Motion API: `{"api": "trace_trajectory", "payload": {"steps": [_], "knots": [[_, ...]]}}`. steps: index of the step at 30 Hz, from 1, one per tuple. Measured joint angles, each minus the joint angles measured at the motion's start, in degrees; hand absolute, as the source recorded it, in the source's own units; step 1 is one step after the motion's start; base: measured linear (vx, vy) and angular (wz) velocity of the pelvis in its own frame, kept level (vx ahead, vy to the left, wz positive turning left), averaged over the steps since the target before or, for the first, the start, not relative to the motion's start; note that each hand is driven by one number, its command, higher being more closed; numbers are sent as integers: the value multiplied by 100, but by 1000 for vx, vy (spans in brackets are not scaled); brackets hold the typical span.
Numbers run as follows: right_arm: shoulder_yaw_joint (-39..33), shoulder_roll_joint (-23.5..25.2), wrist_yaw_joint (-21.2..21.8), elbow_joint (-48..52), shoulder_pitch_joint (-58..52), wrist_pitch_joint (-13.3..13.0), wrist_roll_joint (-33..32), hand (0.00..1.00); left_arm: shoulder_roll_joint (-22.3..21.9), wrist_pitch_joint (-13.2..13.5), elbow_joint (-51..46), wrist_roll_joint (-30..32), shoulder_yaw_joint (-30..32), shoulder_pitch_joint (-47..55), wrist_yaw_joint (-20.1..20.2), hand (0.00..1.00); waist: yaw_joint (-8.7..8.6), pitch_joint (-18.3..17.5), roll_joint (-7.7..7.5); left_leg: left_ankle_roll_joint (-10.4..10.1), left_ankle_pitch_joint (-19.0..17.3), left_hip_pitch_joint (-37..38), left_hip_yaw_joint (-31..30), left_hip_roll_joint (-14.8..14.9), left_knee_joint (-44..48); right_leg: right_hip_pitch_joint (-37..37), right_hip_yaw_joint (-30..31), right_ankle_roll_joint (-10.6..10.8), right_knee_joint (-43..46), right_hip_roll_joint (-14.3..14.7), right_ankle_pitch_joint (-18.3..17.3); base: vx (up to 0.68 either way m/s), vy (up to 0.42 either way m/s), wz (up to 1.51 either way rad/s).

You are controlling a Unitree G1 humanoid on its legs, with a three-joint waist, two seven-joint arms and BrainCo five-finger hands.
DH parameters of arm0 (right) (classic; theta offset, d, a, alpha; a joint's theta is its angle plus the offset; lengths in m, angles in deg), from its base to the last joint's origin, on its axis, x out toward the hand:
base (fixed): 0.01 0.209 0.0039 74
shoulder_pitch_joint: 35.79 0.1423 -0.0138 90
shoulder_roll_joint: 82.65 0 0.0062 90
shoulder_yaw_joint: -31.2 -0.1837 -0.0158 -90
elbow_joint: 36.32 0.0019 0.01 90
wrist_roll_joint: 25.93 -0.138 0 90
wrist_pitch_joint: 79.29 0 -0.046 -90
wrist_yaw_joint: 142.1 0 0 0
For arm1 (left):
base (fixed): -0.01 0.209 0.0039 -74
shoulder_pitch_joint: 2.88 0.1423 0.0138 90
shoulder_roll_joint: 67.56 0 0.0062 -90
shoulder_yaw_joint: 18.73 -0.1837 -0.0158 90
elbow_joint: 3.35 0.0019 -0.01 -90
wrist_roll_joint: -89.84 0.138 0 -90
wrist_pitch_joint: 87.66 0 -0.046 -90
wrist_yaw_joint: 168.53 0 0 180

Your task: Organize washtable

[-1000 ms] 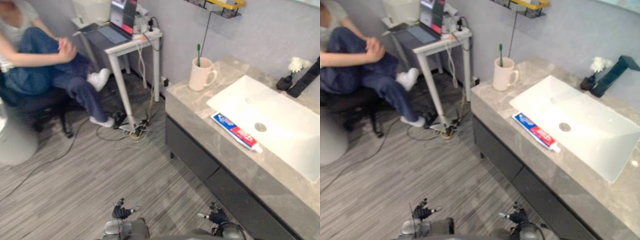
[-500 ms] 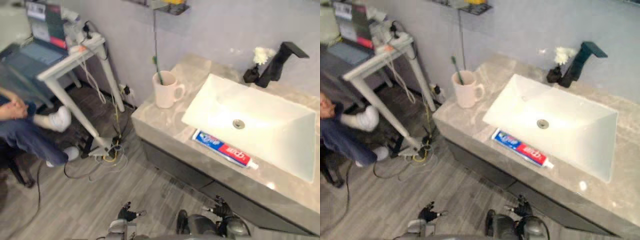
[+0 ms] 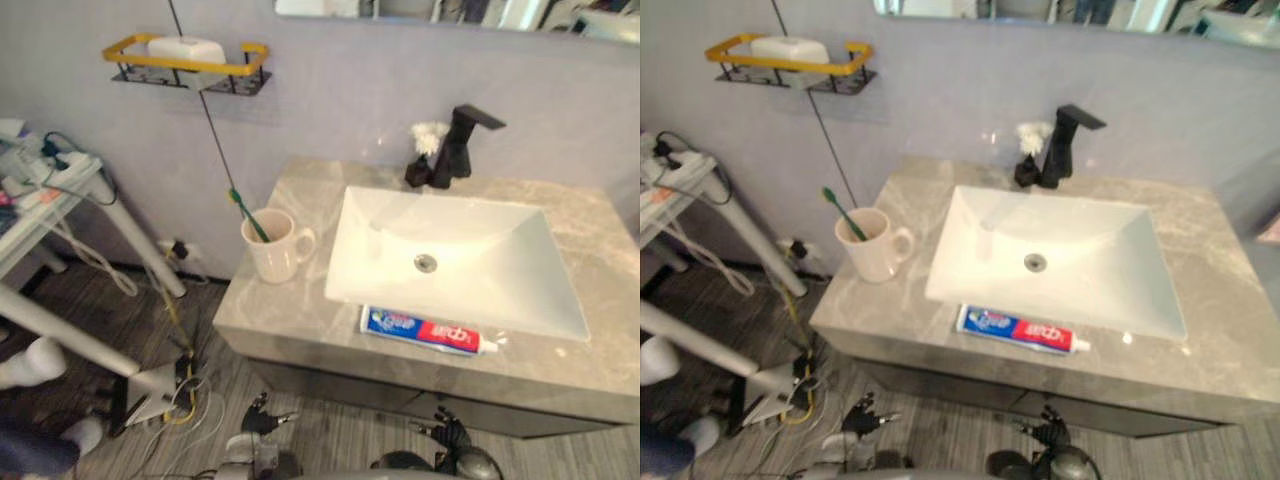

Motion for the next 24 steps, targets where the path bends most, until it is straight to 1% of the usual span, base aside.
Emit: {"api": "trace_trajectory", "payload": {"steps": [2, 3, 5, 6, 7, 8, 10, 11, 12, 13, 14, 15, 16, 17, 20, 21, 24], "knots": [[-2, 112, 7, -4, -44, 24, -8, 0, 58, -4, 23, 6, -3, 0, 5, 0, 4, -92, -100, 98, -43, 18, 128, -62, 0, -4, 109, 67, -85, -68, 17, 142, 189, -43], [-2, 148, 8, -15, -48, 36, -5, 0, 68, -7, 67, 8, -3, -1, 10, 0, 4, -104, -118, 125, -76, 95, 243, -95, -57, 54, 179, 151, -215, -112, 78, 192, 198, -51], [-31, 162, 14, -23, -43, 45, -7, 0, 54, -15, 92, 9, -3, -1, 18, 0, -5, -120, -97, 136, -75, 275, 433, -160, -214, 155, 308, 201, -391, -184, 181, 182, 172, -51], [-90, 158, 10, -15, -42, 45, -6, 0, 40, -103, 122, 8, 12, 19, -1, 0, -1, -161, -75, 139, -73, 428, 553, -151, -341, 223, 382, 215, -493, -175, 298, 192, 160, -52], [-120, 105, 10, -33, -49, 50, -4, 0, 71, -138, 259, 8, 17, 20, -11, 0, 0, -201, 84, 143, -71, 532, 677, -136, -469, 235, 439, 182, -588, -155, 405, 198, 152, -57], [-122, 67, 9, -36, -43, 48, -4, 0, 84, -156, 312, 9, 17, 9, -12, 0, -1, -235, 88, 144, -70, 622, 754, -124, -523, 274, 446, 224, -619, -143, 463, 192, 145, -67], [-127, -69, -12, -178, -25, 71, -18, 0, 77, -231, 469, -38, 41, 162, -17, 0, 10, -368, 343, 177, -35, 874, 1062, -36, -680, 390, 352, 242, -890, -91, 783, 169, 115, -73], [-127, -91, -21, -190, -18, 91, -20, 0, 63, -263, 540, -94, 93, 146, -43, 0, 7, -396, 366, 168, 3, 865, 1099, -39, -610, 418, 291, 209, -962, -113, 872, 159, 109, -50], [-143, -93, -30, -259, 65, 119, -20, 0, 152, -329, 565, -110, 174, 137, -37, 0, 37, -350, 318, 160, 129, 632, 1072, -97, -20, 487, 230, 187, -1023, -271, 1018, 95, 89, -17], [-216, -20, -28, -348, 149, 113, -15, 0, 254, -394, 608, -137, 200, 71, -14, 0, 40, -257, 96, 243, -81, 438, 942, -202, 58, 554, 253, 180, -1067, -504, 1022, 45, 102, 18], [-361, -16, -31, -541, 197, 111, -12, 0, 326, -337, 654, -131, 95, 51, -18, 0, 1, -306, 8, 384, 296, 638, 622, -586, -1801, 642, 216, 199, -1141, -757, 1018, -6, 87, 42], [-582, -120, -60, -601, 169, 153, -101, 0, 277, -246, 577, -164, -29, 106, -27, 0, -35, -313, 104, 367, 1522, 771, 620, -491, -2355, 578, 22, 226, -1045, -661, 1040, -22, 82, 44], [-703, -149, -54, -644, 125, 174, -126, 0, 284, -215, 468, -160, -53, 147, -38, 0, 19, -331, 94, 387, 1595, 828, 604, -520, -2368, 587, -110, 274, -980, -693, 1030, -4, 46, 26], [-710, -137, -20, -655, 50, 163, -120, 0, 360, -216, 454, -162, -69, 210, -34, 0, 18, -338, 34, 383, 1587, 864, 567, -562, -2358, 619, -260, 221, -1087, -691, 1073, -8, 12, 15], [-722, -107, -14, -791, 7, 143, -128, 0, 480, -217, 457, -167, -141, 212, -40, 0, 7, -360, -93, 378, 1580, 941, 524, -581, -2387, 734, -422, 217, -1168, -704, 1082, -8, -23, 2], [-722, -106, -13, -854, -5, 146, -137, 0, 519, -208, 460, -167, -158, 217, -40, 0, 15, -365, -104, 378, 1580, 970, 523, -574, -2422, 751, -436, 220, -1198, -693, 1078, -101, -72, -10], [-746, -160, -15, -855, -72, 141, -181, 0, 521, -132, 459, -169, -124, 239, -48, 0, 39, -365, -58, 363, 1620, 1078, 588, -573, -2524, 813, -543, 229, -1325, -694, 1051, -123, -75, -22]]}}
